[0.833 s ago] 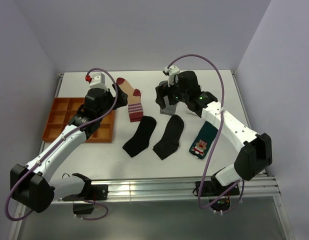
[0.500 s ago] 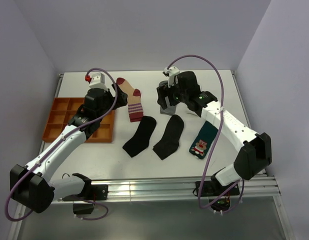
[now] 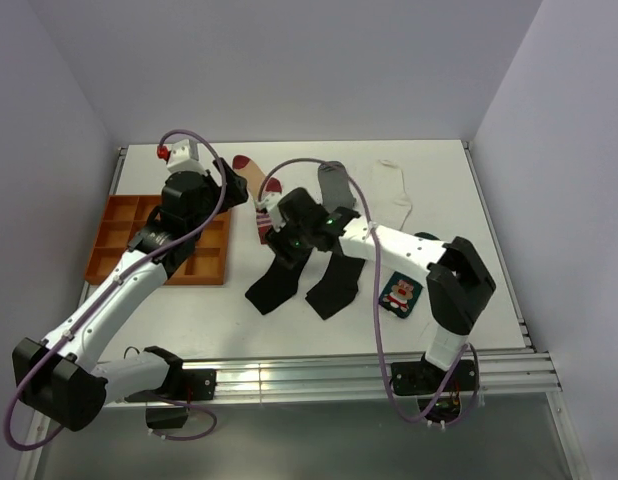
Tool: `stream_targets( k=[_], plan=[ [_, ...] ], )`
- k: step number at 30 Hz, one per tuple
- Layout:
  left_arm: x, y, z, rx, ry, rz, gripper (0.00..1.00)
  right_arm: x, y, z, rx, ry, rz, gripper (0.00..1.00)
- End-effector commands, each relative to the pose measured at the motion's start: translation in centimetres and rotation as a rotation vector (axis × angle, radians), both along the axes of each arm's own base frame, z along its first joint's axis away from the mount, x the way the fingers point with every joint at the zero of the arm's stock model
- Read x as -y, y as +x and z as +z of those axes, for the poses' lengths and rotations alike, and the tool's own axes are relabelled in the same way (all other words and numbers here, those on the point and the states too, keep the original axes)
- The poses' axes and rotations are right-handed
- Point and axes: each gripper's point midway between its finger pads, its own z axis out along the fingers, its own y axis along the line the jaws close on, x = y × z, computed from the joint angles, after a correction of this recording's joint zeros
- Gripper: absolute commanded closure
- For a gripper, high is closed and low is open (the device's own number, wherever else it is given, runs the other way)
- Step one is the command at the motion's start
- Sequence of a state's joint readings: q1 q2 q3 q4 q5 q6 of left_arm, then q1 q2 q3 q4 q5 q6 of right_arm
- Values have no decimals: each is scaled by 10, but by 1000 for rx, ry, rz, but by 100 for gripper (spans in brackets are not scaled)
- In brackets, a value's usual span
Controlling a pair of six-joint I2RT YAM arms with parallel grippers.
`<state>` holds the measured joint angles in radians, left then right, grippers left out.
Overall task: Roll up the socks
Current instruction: Roll the sock at the center of the board.
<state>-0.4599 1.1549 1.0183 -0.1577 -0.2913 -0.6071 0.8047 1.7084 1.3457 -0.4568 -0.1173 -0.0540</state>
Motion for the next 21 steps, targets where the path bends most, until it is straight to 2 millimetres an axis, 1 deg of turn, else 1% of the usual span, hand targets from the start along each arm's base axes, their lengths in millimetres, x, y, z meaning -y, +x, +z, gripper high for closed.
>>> stream_targets(
  k=[1, 2, 3, 4, 6, 7, 8, 10, 11, 13, 14, 16, 17, 20, 21],
  plan=[
    [-10, -2, 39, 71, -39, 55, 7, -19, -14, 6, 28, -8, 40, 41],
    [-11, -2, 38, 63, -37, 58, 8, -23, -20, -3, 17, -20, 54, 42],
    [-13, -3, 40, 60, -35, 71, 8, -27, -27, -7, 11, -28, 68, 43],
    [-17, -2, 40, 57, -33, 88, 9, -34, -39, -12, 8, -37, 96, 45],
    [-20, -3, 44, 62, -41, 97, 10, -41, -51, -24, -4, -66, 126, 47],
    [-24, -3, 45, 59, -43, 106, 11, -47, -62, -29, -9, -75, 152, 49],
    [-26, -4, 50, 67, -55, 109, 11, -51, -66, -35, -14, -83, 163, 50],
    [-35, -3, 54, 69, -64, 121, 12, -59, -77, -41, -26, -89, 188, 52],
    [-37, -3, 58, 76, -71, 123, 13, -63, -81, -47, -37, -96, 196, 53],
    [-46, -2, 63, 85, -75, 140, 13, -68, -86, -54, -51, -104, 205, 53],
    [-47, -2, 66, 88, -78, 140, 13, -73, -92, -60, -59, -115, 220, 54],
    [-51, -1, 73, 101, -82, 145, 14, -79, -97, -66, -63, -123, 232, 55],
    [-52, -1, 74, 101, -81, 145, 14, -84, -103, -72, -68, -133, 246, 55],
    [-54, -1, 79, 113, -82, 142, 14, -92, -106, -78, -58, -149, 252, 55],
    [-54, -1, 78, 111, -81, 138, 14, -94, -108, -79, -55, -154, 256, 55]
  ],
)
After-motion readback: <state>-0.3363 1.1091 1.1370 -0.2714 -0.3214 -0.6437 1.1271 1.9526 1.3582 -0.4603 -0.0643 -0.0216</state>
